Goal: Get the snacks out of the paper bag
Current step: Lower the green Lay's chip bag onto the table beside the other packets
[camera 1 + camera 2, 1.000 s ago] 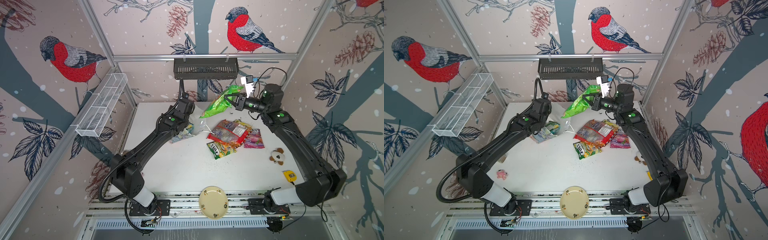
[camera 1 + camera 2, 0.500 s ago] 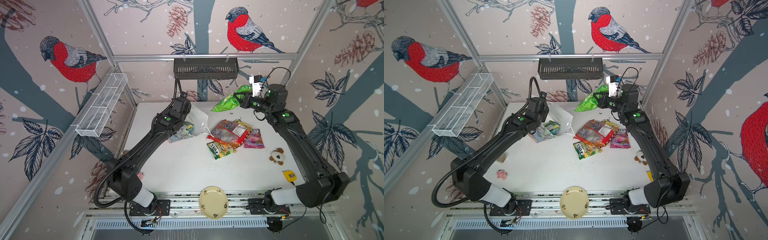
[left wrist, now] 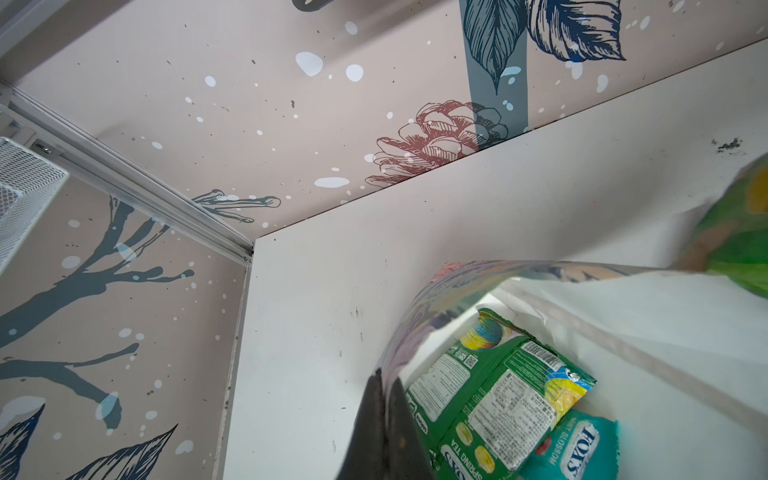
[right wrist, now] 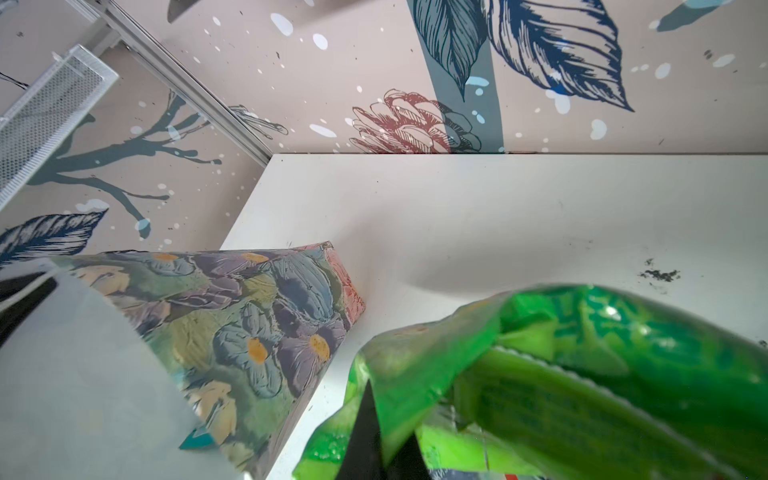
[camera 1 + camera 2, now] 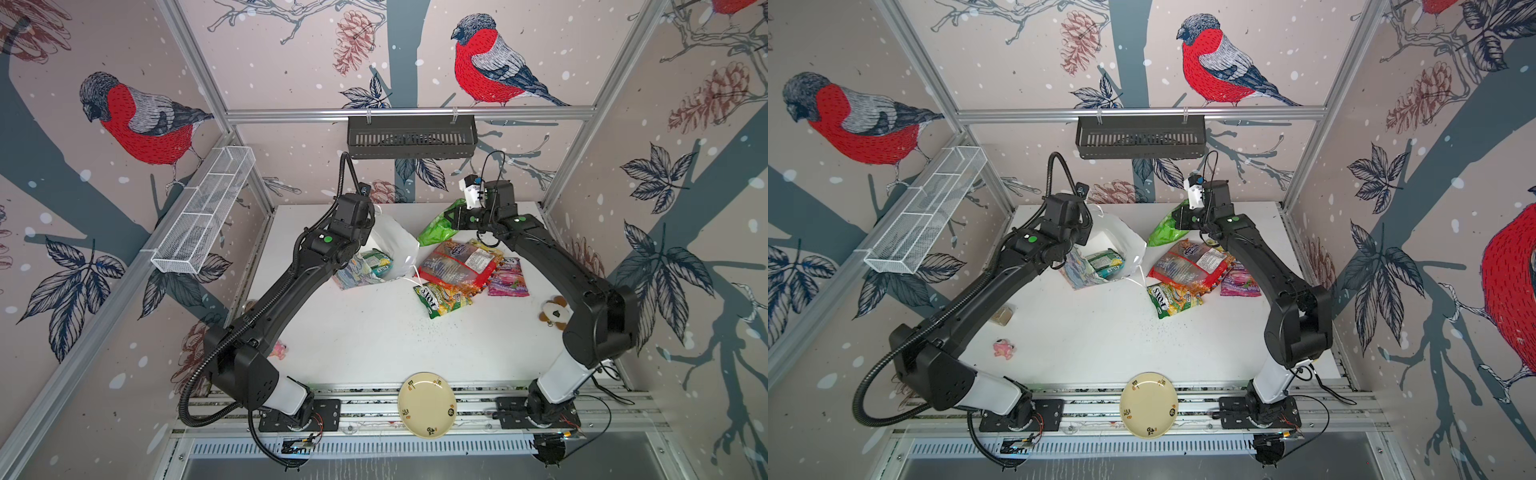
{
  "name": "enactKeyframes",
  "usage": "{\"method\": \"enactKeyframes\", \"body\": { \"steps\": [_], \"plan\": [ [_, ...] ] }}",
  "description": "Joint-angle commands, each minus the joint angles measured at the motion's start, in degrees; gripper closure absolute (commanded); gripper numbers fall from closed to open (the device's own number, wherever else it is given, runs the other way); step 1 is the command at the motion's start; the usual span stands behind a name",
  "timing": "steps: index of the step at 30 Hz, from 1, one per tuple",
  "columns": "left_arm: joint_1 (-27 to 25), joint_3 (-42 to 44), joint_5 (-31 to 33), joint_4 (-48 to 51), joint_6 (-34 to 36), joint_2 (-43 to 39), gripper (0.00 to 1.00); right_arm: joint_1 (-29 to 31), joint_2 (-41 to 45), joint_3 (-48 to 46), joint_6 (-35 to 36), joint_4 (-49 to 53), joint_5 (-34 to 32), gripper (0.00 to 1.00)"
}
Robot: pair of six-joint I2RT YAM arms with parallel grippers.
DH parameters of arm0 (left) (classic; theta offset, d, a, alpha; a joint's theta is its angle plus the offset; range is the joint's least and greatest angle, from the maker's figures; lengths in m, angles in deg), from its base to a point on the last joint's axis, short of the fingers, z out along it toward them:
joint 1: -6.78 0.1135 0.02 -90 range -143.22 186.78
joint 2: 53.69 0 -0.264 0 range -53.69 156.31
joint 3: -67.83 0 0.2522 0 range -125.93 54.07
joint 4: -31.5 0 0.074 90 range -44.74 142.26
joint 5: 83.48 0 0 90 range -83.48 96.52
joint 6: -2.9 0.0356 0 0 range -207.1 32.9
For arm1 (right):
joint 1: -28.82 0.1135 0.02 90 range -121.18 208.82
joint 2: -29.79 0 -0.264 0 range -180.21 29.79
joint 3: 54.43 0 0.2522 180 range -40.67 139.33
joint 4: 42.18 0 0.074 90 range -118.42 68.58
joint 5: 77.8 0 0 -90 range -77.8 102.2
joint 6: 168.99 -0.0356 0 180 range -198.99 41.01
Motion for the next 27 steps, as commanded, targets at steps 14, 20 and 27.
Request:
{"method": "enactKeyframes", "body": {
  "steps": [14, 20, 27],
  "plan": [
    [0.93, 1.93, -2.70, -3.97, 0.81, -2.50, 1.00, 2.83, -13.38, 2.32, 6.49, 8.01, 5.63, 0.98],
    [1.16, 1.86, -3.27, -4.46, 1.21, -2.34, 1.00, 2.91, -16.34, 3.27, 8.72, 13.65, 7.88, 0.96],
    [1.17, 2.45, -3.16, -4.40, 1.03, -2.64, 1.00, 2.98, -16.81, 3.94, 8.18, 15.54, 7.22, 0.94]
  ]
}}
